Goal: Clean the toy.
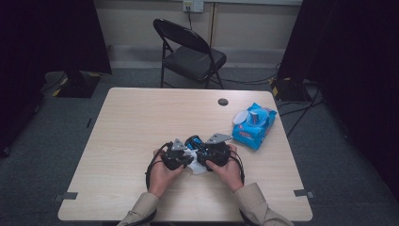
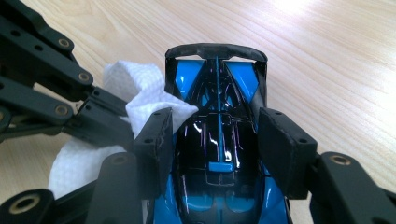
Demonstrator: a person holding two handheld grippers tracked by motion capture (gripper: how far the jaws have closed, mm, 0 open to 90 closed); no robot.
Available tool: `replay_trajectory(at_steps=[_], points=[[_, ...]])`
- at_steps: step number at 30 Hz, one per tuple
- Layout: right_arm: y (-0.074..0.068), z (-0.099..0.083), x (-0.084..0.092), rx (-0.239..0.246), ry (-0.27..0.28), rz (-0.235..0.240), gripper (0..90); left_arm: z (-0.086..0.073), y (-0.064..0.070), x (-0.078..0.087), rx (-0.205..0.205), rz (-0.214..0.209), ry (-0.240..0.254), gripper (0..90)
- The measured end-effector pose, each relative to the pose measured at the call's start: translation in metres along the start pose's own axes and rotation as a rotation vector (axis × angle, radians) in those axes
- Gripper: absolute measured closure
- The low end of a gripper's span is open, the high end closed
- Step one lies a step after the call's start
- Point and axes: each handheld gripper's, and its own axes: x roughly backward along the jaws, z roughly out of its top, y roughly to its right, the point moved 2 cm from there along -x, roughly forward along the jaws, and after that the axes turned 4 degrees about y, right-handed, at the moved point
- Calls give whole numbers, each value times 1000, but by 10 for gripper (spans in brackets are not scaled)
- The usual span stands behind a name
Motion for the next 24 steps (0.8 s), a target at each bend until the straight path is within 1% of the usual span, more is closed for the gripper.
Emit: replay_trajectory(at_steps=[2,3,4,5,10,12,15,18,24], points=[[0,0,0,-2,0,1,466,0,3,0,-8,-6,-3,868],[0,0,0,-3,1,0,466,0,4,-1,-5,-12,-1,868],[0,0,0,-3,1,0,466,0,5,-1,-14,-12,-3,868],[0,0,0,-4,2,0,466,0,7,-1,-10,-16,-3,868],[0,0,0,-6,3,2,467,-1,14,-2,-18,-35,-5,870],[0,0,0,-5,3,2,467,-1,17,-1,-27,-41,-10,871],[0,0,0,-6,0,2,468,-2,22,-1,-19,-55,-5,872],[0,0,0,-6,1,2,467,-4,26,0,-27,-62,-7,876],[1,1,-1,-5,0,3,467,-5,32,0,-30,-75,-5,881]])
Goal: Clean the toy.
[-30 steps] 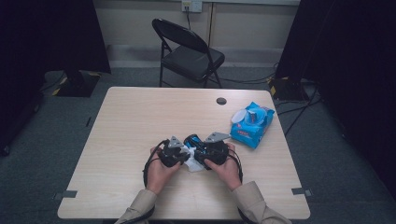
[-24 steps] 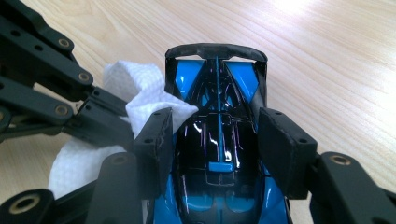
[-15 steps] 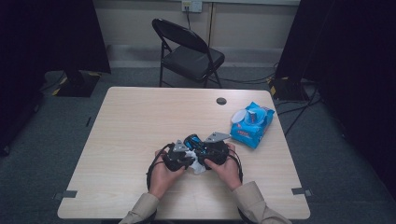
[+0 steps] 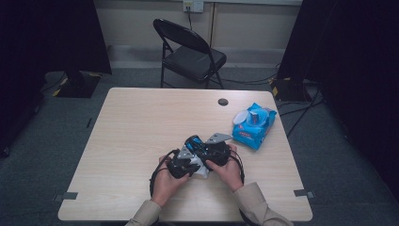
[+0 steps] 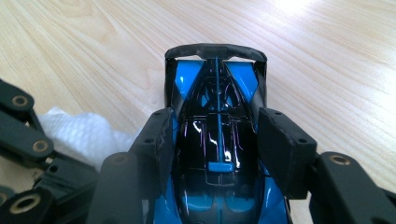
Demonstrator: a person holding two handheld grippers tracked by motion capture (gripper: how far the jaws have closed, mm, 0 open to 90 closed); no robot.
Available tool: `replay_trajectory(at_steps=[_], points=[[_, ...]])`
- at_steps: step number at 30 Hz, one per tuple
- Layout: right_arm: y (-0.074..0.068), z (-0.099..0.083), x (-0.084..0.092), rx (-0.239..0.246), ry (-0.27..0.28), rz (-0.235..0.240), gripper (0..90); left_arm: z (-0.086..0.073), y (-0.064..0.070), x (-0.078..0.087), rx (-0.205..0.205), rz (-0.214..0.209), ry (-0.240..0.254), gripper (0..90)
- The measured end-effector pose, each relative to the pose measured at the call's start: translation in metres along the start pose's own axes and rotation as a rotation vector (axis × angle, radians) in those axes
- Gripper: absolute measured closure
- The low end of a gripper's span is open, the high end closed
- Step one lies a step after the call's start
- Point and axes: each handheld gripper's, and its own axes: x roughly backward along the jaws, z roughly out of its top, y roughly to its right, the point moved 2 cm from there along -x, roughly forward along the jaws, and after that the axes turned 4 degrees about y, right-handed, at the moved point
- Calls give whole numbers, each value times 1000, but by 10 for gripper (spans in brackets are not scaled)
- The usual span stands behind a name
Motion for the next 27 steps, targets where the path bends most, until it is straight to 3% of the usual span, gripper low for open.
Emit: replay_trajectory(at_steps=[4,6,7,18,23,27], points=[[0,0,0,0,-1,1,468,-1,3,0,-2,-15,-5,885],[0,0,0,-1,-1,2,468,-2,7,-1,25,-74,-5,887],[0,0,-1,-2,-1,3,469,-2,11,-3,6,-75,-3,887],[0,0,-1,-3,2,3,469,-1,34,-10,-10,-147,-5,886],[0,0,-1,-3,5,4,469,0,32,0,-7,-154,7,886],[0,0,-1,-4,7,4,469,1,22,16,8,-144,12,886]])
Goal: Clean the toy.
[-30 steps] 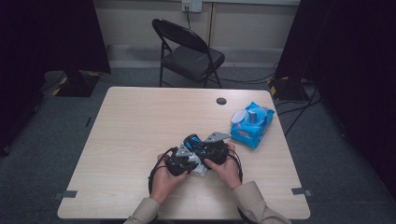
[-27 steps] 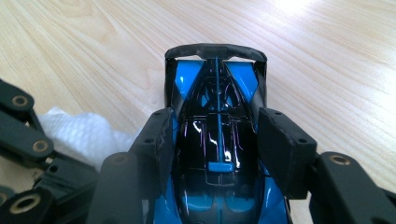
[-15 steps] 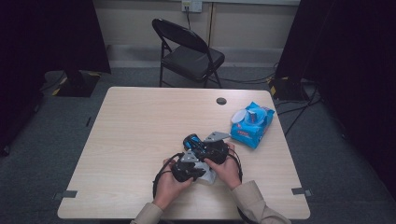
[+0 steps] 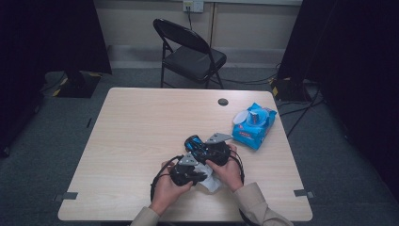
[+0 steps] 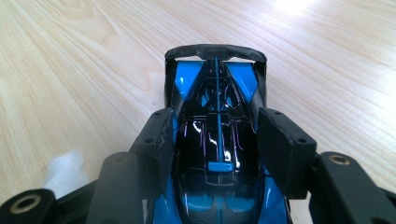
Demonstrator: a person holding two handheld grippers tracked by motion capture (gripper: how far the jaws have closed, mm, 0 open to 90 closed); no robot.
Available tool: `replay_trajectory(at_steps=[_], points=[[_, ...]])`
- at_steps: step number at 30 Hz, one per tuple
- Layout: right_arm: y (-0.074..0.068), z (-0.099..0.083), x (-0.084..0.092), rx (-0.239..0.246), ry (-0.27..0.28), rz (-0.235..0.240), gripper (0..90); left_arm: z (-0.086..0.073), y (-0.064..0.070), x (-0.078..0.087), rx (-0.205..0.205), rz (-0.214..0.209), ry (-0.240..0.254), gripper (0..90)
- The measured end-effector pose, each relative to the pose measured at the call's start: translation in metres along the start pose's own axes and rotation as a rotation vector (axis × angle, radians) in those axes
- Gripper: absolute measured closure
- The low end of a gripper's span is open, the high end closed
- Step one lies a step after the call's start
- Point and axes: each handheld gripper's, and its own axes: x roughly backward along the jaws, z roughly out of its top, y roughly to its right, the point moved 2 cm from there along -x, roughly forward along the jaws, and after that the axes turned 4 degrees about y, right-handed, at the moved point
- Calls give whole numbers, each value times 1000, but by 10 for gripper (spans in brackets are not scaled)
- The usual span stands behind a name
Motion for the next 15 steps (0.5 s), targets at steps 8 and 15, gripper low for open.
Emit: replay_trajectory(at_steps=[8,15], points=[[0,-1,0,2,6,-3,468,2,-30,40,29,88,24,886],[0,-1,0,3,7,-3,468,11,-53,61,53,153,58,886]])
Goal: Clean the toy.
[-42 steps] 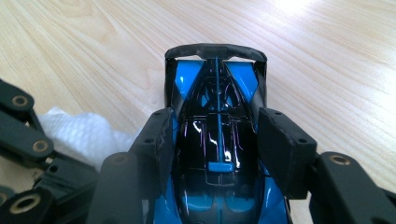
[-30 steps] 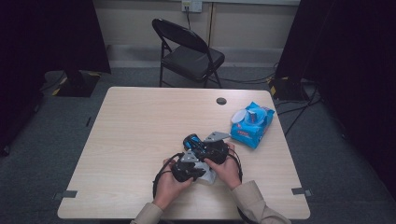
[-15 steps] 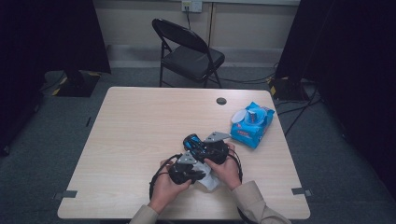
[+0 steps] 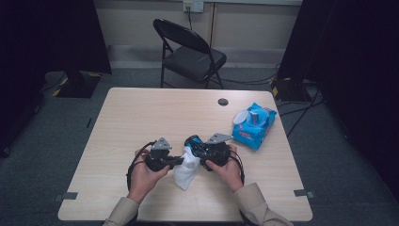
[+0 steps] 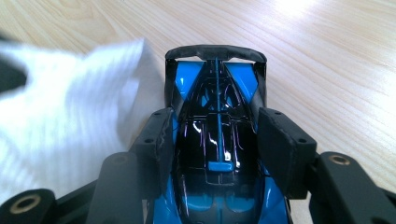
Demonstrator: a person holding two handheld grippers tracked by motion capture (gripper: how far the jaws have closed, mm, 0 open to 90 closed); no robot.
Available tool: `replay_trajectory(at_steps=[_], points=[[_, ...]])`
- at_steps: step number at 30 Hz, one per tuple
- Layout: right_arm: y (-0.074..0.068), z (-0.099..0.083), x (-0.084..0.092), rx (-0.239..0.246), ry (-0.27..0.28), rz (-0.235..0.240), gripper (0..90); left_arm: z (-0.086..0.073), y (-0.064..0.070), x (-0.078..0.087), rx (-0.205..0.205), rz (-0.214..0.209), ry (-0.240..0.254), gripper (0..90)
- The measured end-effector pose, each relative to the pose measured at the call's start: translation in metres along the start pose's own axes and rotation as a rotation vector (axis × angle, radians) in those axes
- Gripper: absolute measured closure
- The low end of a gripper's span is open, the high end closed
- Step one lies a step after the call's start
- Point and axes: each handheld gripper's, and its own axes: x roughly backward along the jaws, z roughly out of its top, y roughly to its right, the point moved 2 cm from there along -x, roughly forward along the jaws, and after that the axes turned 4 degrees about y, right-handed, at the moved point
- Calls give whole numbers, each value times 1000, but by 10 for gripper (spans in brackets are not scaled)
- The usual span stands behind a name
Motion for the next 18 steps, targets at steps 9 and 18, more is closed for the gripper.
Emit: replay_trajectory(at_steps=[9,18], points=[[0,0,0,0,1,0,468,8,-32,0,52,100,24,886],[0,-1,0,1,8,1,468,3,-53,-24,96,204,0,883]])
